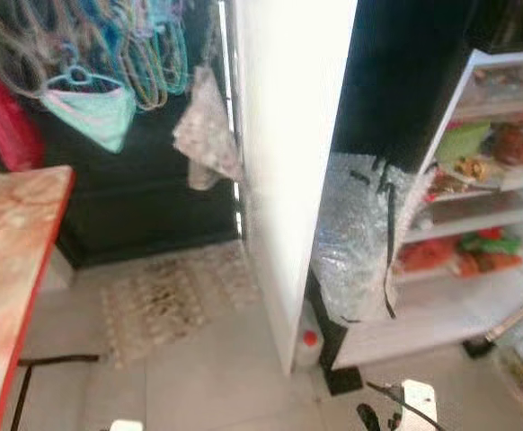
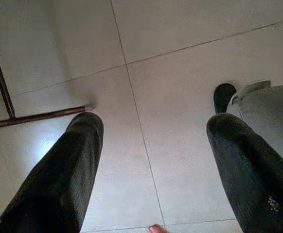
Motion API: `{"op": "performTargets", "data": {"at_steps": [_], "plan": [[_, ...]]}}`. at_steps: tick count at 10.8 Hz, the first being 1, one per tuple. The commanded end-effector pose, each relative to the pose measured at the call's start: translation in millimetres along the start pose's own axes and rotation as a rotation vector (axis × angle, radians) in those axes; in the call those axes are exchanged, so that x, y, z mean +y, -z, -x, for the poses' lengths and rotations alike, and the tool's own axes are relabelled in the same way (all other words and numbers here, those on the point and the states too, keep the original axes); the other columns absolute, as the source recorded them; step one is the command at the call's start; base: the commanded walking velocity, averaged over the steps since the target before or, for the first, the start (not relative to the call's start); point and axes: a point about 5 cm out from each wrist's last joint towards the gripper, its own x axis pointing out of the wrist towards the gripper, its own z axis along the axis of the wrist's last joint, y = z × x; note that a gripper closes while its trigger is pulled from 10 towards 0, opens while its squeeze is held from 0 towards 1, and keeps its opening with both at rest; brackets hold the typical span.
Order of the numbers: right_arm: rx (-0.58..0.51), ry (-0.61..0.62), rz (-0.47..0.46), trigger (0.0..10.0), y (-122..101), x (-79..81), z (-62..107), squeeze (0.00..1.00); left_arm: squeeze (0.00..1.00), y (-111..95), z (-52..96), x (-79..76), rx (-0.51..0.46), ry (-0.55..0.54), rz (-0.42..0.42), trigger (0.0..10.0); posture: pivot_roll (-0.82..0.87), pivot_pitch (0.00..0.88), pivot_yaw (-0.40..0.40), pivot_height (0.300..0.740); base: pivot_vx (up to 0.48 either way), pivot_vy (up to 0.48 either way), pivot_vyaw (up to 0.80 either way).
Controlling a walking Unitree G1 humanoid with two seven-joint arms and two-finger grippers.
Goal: Restocking fridge
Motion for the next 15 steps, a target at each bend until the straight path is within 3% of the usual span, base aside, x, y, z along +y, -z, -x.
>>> {"op": "performTargets", "data": {"at_steps": [1, 15], "plan": [[0.014, 0.012, 0.004, 10.0, 3.2, -2.4, 1.0, 0.00, 0.00, 2.0, 0.2, 0.2, 0.015, 0.004, -0.014, 10.0, -0.10, 0.000, 0.050, 0.740, 0.000, 0.000, -0.77], [-0.009, 0.056, -0.023, 10.0, 3.2, -1.9, 0.7, 0.00, 0.00, 0.6, -0.4, -1.5, 0.019, 0.003, -0.010, 10.0, -0.10, 0.000, 0.058, 0.740, 0.000, 0.034, -0.77]]}}
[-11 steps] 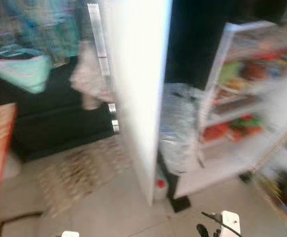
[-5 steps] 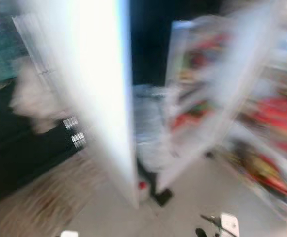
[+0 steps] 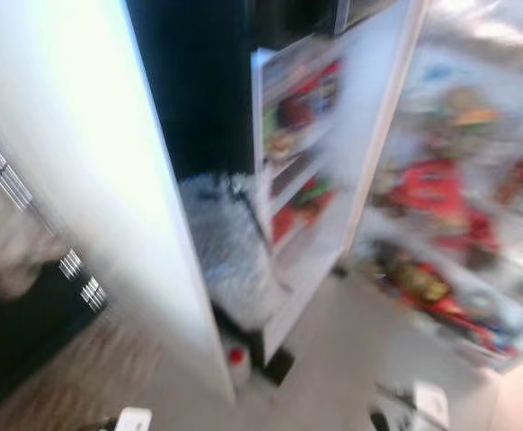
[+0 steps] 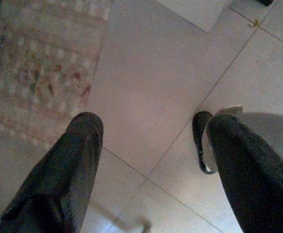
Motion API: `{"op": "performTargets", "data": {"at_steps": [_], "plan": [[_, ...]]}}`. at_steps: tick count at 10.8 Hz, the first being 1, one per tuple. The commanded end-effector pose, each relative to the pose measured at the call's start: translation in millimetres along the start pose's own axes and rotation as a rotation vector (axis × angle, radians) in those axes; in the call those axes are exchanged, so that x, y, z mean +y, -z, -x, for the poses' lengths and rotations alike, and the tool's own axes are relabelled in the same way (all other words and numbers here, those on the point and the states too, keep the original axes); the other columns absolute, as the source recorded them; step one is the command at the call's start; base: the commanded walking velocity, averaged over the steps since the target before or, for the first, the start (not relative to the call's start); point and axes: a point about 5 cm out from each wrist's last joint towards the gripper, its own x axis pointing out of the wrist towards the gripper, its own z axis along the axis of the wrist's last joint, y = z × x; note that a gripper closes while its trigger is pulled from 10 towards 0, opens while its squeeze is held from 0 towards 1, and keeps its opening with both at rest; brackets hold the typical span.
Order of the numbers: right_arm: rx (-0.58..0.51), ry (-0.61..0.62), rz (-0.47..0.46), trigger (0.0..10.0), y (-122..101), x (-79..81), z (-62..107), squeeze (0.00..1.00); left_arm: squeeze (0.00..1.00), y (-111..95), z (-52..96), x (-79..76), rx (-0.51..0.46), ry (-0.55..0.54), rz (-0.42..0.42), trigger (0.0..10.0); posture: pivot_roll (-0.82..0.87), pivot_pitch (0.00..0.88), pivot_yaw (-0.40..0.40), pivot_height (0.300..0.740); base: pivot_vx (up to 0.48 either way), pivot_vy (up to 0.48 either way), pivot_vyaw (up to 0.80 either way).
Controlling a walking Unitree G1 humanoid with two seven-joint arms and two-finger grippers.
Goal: Restocking fridge
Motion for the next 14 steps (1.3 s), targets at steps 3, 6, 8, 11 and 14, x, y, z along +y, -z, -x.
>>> {"op": "performTargets", "data": {"at_steps": [3, 6, 8, 11, 14], "plan": [[-0.024, 0.031, -0.013, 10.0, 1.1, -3.0, 1.2, 0.00, 0.00, 3.8, 0.6, 1.4, 0.020, -0.001, -0.010, 10.0, -0.11, 0.000, 0.061, 0.740, 0.000, 0.000, 0.00], [-0.122, 0.144, 0.013, 10.0, -5.7, -8.3, 3.1, 0.00, 0.00, 4.1, 0.7, 2.3, 0.021, -0.002, -0.017, 10.0, -0.11, 0.000, 0.065, 0.740, 0.000, 0.000, 0.00], [-0.219, 0.324, 0.038, 10.0, -10.9, -16.1, 7.8, 0.00, 0.00, 4.1, 0.7, 2.8, 0.022, -0.004, -0.021, 10.0, -0.13, 0.007, 0.067, 0.740, 0.000, 0.000, 0.00], [-0.545, 0.637, 0.112, 10.0, -30.4, -63.1, 44.5, 0.00, 0.00, 2.3, 0.3, 2.5, 0.015, -0.004, -0.022, 10.0, -0.13, 0.004, 0.066, 0.740, 0.000, 0.000, 0.00], [-0.639, 0.742, 0.107, 10.0, -43.3, -62.7, 53.3, 0.00, 0.00, 1.6, 0.2, 2.5, 0.012, -0.005, -0.021, 10.0, -0.13, 0.000, 0.067, 0.740, 0.000, 0.000, 0.00]]}}
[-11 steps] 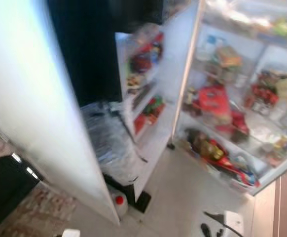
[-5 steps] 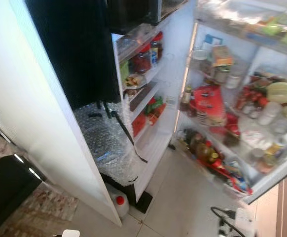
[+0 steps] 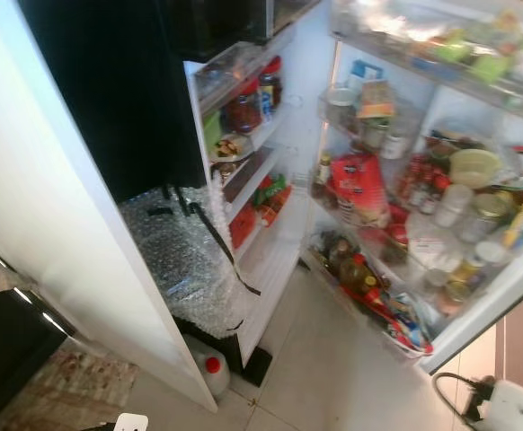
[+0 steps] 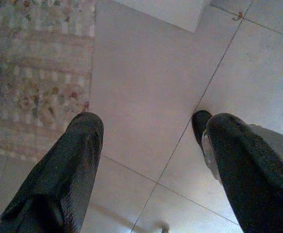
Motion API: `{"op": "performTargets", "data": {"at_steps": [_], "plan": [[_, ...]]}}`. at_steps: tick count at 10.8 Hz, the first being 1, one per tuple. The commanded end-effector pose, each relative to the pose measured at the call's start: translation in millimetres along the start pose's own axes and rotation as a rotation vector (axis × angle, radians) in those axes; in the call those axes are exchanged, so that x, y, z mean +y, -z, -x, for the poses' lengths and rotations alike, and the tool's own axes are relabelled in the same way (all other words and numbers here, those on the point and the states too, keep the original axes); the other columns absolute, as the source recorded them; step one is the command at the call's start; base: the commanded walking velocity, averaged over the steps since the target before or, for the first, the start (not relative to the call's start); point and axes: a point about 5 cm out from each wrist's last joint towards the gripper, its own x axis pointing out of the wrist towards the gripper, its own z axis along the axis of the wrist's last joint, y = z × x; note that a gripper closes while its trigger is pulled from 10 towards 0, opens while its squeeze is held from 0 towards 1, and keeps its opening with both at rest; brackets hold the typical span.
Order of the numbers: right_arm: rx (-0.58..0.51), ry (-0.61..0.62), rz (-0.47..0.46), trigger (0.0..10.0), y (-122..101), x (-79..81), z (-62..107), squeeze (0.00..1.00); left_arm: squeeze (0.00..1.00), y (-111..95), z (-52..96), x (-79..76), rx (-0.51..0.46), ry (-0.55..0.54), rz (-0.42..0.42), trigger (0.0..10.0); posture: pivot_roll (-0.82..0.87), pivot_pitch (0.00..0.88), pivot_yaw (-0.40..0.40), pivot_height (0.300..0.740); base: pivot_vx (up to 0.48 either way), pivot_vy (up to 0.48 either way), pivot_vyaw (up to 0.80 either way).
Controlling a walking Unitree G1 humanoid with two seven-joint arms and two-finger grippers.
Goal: Restocking fridge
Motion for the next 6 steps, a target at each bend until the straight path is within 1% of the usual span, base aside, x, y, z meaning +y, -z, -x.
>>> {"op": "performTargets", "data": {"at_steps": [1, 2, 4, 5, 6], "plan": [[-0.021, 0.039, -0.009, 10.0, -3.8, -4.3, -0.9, 0.00, 0.00, 5.2, 1.3, 3.6, 0.013, -0.012, 0.007, 10.0, -0.13, 0.000, 0.067, 0.740, 0.000, 0.000, 0.00], [-0.037, 0.067, -0.004, 10.0, -6.4, -9.2, -1.1, 0.00, 0.00, 5.1, 1.2, 3.6, 0.013, -0.013, 0.007, 10.0, -0.13, 0.000, 0.066, 0.740, 0.000, 0.000, 0.00], [-0.071, 0.152, -0.012, 10.0, -16.7, -26.7, -9.8, 0.00, 0.00, 5.0, 1.2, 3.6, 0.012, -0.014, 0.007, 10.0, -0.14, 0.000, 0.066, 0.740, 0.000, 0.000, 0.00], [-0.075, 0.169, -0.009, 10.0, -18.5, -30.6, -12.5, 0.00, 0.00, 4.9, 1.2, 3.5, 0.011, -0.014, 0.008, 10.0, -0.14, 0.000, 0.066, 0.740, 0.000, 0.000, 0.00], [-0.078, 0.214, -0.009, 10.0, -21.3, -37.5, -15.6, 0.00, 0.00, 5.2, 1.3, 3.3, 0.011, -0.013, 0.007, 10.0, -0.13, 0.002, 0.063, 0.740, 0.000, 0.000, 0.00]]}}
